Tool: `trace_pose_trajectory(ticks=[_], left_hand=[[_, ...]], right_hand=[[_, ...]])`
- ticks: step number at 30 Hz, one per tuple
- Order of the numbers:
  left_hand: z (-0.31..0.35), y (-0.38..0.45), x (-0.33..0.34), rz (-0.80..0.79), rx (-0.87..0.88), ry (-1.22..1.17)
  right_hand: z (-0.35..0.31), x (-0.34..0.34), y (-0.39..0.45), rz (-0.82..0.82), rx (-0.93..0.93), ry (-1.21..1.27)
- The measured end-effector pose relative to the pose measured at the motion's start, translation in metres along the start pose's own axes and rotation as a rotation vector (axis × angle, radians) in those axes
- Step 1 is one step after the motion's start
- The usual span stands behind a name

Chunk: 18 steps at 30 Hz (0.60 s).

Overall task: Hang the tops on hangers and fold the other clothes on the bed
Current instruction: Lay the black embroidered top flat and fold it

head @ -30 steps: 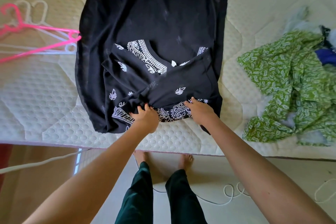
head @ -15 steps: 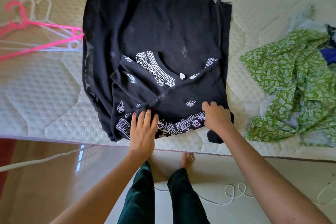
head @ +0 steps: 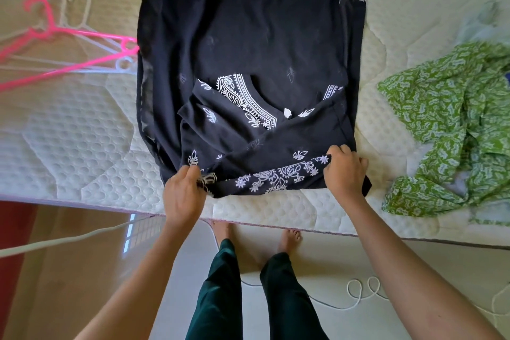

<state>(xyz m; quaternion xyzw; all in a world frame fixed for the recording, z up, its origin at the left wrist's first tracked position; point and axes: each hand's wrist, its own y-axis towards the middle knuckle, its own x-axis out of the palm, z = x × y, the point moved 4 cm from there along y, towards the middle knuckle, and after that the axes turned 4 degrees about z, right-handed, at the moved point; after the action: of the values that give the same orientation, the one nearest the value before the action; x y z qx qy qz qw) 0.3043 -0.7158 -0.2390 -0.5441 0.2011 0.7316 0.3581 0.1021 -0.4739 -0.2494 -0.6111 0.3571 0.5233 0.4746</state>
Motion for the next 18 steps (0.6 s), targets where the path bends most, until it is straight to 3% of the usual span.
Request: trace_pose_trajectory(ticks=[2, 6, 8, 10, 13, 15, 18], left_hand=[[0.006, 0.025, -0.009, -0.053, -0.073, -0.012], [0.009, 0.080, -0.004, -0.164, 0.013, 0.128], [0.005, 0.095, -0.003, -0.048, 0.053, 0.192], [0.007, 0.095, -0.006, 0.124, 0.076, 0.248], [0.031, 0.072, -0.004, 0.229, 0.330, 0.197], [0.035, 0.047, 0.020, 0.059, 0.490, 0.112], [0.015, 0.019, 0.052, -0.374, 0.298, 0.199]], right_hand=[[-0.002, -0.001, 0.009, 0.016, 0.021, 0.007], [-0.006, -0.001, 0.031, 0.020, 0.061, -0.003], [-0.010, 0.000, 0.037, 0.052, 0.066, 0.005], [-0.016, 0.000, 0.036, 0.188, 0.007, -0.068], [-0.031, 0.000, 0.015, 0.348, -0.164, -0.146], [-0.043, 0.006, -0.004, 0.354, -0.328, -0.074], [-0.048, 0.030, -0.030, 0.171, -0.456, 0.006]])
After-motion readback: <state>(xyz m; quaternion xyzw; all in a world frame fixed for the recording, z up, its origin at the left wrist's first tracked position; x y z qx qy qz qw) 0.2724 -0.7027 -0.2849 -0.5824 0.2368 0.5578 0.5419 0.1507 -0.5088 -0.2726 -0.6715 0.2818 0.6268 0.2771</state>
